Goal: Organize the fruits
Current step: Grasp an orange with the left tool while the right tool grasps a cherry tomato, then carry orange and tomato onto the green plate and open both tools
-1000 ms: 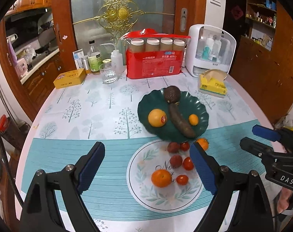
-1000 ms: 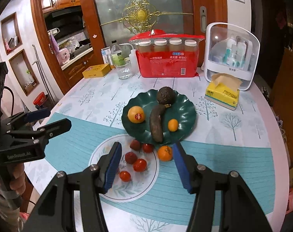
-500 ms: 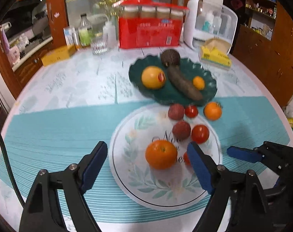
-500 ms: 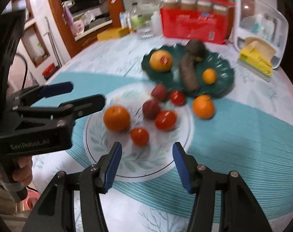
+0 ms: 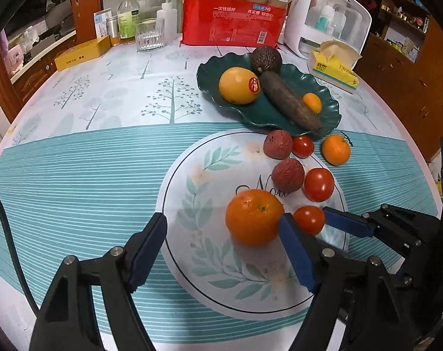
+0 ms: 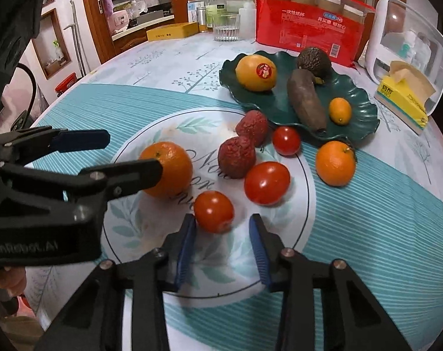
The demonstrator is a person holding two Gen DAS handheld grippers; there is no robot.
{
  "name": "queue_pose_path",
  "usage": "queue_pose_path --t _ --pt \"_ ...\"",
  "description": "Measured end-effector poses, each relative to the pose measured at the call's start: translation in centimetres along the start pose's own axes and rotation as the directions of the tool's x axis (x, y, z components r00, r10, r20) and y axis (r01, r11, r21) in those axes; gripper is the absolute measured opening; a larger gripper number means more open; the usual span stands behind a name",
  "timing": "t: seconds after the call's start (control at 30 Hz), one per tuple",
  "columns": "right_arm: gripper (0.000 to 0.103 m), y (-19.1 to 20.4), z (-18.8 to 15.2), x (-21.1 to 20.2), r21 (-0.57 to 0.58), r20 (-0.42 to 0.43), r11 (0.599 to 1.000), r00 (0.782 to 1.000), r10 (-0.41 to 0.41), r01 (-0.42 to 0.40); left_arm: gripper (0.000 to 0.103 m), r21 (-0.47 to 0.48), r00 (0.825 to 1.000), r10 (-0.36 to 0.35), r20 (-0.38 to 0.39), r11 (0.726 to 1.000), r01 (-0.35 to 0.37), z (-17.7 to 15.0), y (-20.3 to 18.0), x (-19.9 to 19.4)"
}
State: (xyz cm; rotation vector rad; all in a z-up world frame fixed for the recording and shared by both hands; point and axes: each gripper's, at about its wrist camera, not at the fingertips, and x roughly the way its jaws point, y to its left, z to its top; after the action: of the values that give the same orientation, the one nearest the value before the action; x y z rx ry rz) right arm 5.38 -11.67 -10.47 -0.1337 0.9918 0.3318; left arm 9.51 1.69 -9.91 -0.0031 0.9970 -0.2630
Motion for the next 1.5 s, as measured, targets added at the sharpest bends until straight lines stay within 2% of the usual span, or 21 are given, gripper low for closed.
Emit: queue_pose_path --t 0.03,0.3,0.5,0.57,0.67,0.9,1.07,1.27,1.37,1.5 --pt "0.027 -0.1 0.1 0.1 0.005 0.002 1.000 1.000 0.006 -0.006 0.077 -0.003 1.000 -0.006 -0.001 1.000 0.006 0.0 0.0 0.1" --pt "0.026 -1.4 -0.4 -0.3 0.061 0.016 0.998 1.000 -0.001 0.000 0.077 -0.012 0.999 -0.049 0.001 0.999 0.049 0.2 -0.3 0.8" --pt "0.026 -2.7 -1.2 -0.9 0.106 0.014 0.994 1.000 0.008 -0.010 0.066 -0.006 0.995 -0.098 -0.010 0.995 0.098 0.1 -1.3 1.5" --pt "0.026 -2.9 -1.3 -1.0 0.113 0.014 0.994 1.000 0.004 -0.006 0.053 -0.003 0.995 -0.093 -0.027 0.996 0.093 0.0 -1.6 2.0" --pt "0.026 -3.2 -1.4 -1.1 0.127 0.017 0.992 1.000 0.010 -0.012 0.045 0.008 0.998 -0.065 -0.025 0.998 0.065 -0.3 -1.9 2.4" --pt "0.025 -3.2 -1.5 -1.2 0.130 0.019 0.991 1.000 0.015 -0.017 0.043 -0.032 0.997 -0.071 -0.023 0.997 0.070 -0.8 -1.4 2.2" --pt "0.025 -2.8 -1.4 -2.2 0.116 0.026 0.993 1.000 0.008 -0.011 0.043 -0.054 0.997 -0.075 -0.010 0.996 0.075 -0.5 -1.0 0.5" --pt "0.025 -3.1 0.5 -5.8 0.115 0.070 0.993 0.998 0.001 -0.009 0.043 -0.028 0.997 -0.063 0.038 0.998 0.064 3.0 -0.8 -3.8" --pt "0.025 -4.0 2.9 -8.5 0.112 0.121 0.994 0.992 -0.025 0.011 0.043 -0.017 0.995 -0.038 0.088 0.999 0.039 6.1 -0.7 -6.5" --pt "0.025 -5.8 6.8 -12.4 0.129 0.192 0.991 0.981 -0.043 0.018 0.043 -0.026 0.988 -0.067 0.142 0.997 0.072 11.0 -0.4 -10.4"
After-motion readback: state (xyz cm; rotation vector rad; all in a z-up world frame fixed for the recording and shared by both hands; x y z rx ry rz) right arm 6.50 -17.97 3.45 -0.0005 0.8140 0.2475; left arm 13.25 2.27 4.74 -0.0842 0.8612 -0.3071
